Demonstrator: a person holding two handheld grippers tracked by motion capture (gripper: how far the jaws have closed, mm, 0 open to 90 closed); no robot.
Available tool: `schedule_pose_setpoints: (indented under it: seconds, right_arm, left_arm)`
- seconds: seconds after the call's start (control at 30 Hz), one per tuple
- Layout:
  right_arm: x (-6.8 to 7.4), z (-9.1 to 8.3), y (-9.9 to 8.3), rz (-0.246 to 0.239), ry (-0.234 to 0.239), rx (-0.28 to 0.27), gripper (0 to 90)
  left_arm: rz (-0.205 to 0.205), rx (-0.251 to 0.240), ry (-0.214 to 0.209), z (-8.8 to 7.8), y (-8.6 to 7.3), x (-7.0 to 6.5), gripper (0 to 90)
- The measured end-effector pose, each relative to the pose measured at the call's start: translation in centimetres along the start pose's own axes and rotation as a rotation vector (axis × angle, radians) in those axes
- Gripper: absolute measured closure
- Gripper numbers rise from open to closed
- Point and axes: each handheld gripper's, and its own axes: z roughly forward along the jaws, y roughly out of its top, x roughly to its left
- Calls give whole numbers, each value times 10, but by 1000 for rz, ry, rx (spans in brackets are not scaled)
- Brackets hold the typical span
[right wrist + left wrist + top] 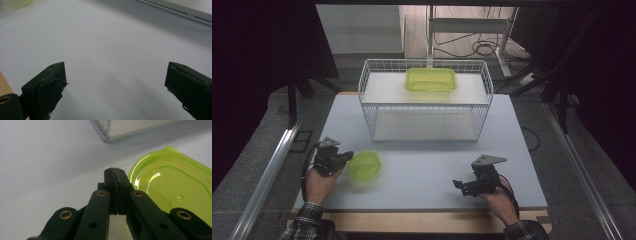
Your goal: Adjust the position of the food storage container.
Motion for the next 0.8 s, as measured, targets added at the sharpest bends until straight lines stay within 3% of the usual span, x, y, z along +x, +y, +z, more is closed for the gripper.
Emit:
schedule_pose_setpoints:
  seconds: [0.2, 0.33, 0.47, 0.57, 0.7, 0.8]
  right_arm:
    - [-1, 0, 0, 0, -3, 3, 39]
    - [-2, -1, 0, 1, -4, -1, 39]
    - [-3, -2, -1, 1, -10, -1, 39]
    - [-3, -2, -1, 2, -8, -1, 39]
    - [-3, -1, -1, 0, -6, 2, 39]
    - [-3, -1, -1, -3, -6, 4, 39]
  left_arm:
    - [47, 9, -55, 9, 6, -23, 900]
    - [30, -1, -52, 6, 5, -20, 896]
    - [-1, 40, -44, -2, -12, -9, 899]
    - [-8, 68, -57, -4, -22, -9, 900]
    - [12, 123, -110, -5, -36, -21, 899]
    - [20, 133, -130, -3, -37, -27, 899]
